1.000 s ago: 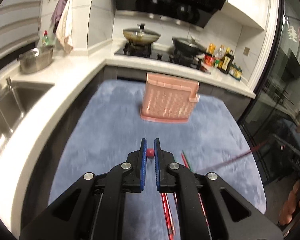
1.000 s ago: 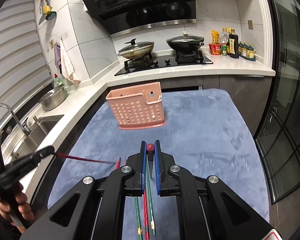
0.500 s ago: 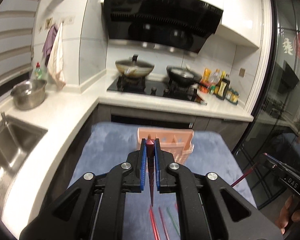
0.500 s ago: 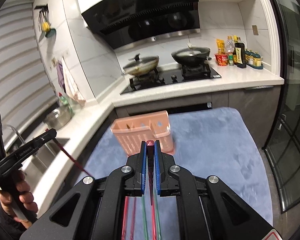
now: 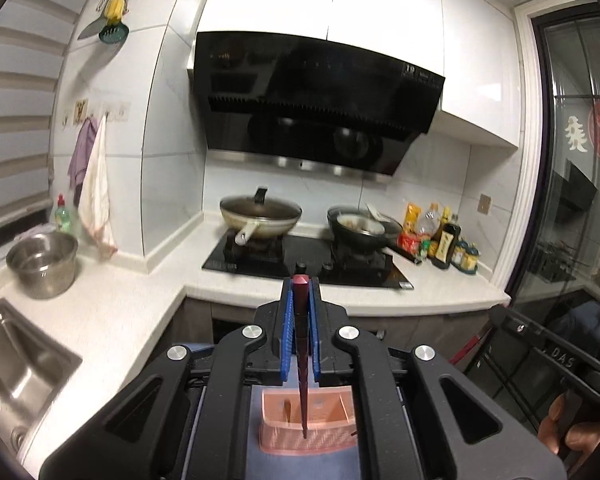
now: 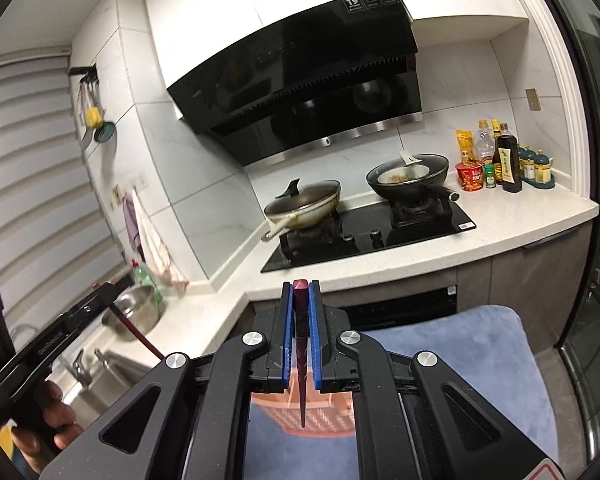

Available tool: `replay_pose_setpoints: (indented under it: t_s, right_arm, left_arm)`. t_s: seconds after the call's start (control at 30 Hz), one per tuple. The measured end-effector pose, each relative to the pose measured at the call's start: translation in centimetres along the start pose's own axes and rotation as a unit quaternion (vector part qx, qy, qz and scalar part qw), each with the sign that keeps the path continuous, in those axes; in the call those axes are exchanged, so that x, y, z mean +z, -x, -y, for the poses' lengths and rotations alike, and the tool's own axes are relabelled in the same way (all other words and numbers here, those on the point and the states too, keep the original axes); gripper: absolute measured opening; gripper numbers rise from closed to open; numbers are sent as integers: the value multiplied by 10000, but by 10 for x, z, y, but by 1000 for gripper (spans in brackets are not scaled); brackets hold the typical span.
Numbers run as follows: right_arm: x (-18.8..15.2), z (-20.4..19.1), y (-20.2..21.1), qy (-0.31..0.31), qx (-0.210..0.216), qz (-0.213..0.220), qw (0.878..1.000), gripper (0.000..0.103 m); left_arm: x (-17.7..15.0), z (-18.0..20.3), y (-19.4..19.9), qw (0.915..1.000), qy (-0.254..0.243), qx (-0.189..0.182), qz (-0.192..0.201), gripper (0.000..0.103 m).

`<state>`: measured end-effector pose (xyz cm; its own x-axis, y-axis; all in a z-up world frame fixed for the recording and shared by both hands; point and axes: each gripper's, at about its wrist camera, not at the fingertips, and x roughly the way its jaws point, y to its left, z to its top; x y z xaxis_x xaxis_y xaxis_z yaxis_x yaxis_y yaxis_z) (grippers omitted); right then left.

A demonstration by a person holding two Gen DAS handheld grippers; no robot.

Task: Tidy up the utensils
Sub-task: 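Lower both chopsticks into the pink holder and open both tools, then move both open tools back over the remaining chopsticks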

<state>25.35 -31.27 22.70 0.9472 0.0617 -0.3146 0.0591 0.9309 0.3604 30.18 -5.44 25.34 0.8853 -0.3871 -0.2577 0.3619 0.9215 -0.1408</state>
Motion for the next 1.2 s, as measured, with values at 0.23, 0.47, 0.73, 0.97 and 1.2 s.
replay_pose_setpoints:
  t_s: [0.23,0.47,0.73,0.97,1.2]
  right_arm:
    - [3,8,-50,-122,-66,-124,9998,7]
    - [-20,16,-81,-113,-162,-466,9987,7]
    - [-41,28,-101,-77,-321,-784,9964,7]
    - [-46,32,-101,-105,-406,-811,9958,12]
    - [-43,31,-88,-95,-421,-752,9962,30]
  left_arm:
    - [-1,-5,-40,9999,-57,56,75,7]
    - [-24,-12,-70,9996,-54,133,-257,7]
    - [-55,-21,-97,9972,-2,277,-701,7]
    - [-69,-27,-105,9950,99,416,-908,8]
    - [-70,-37,-98,9937,242,556,-945,28]
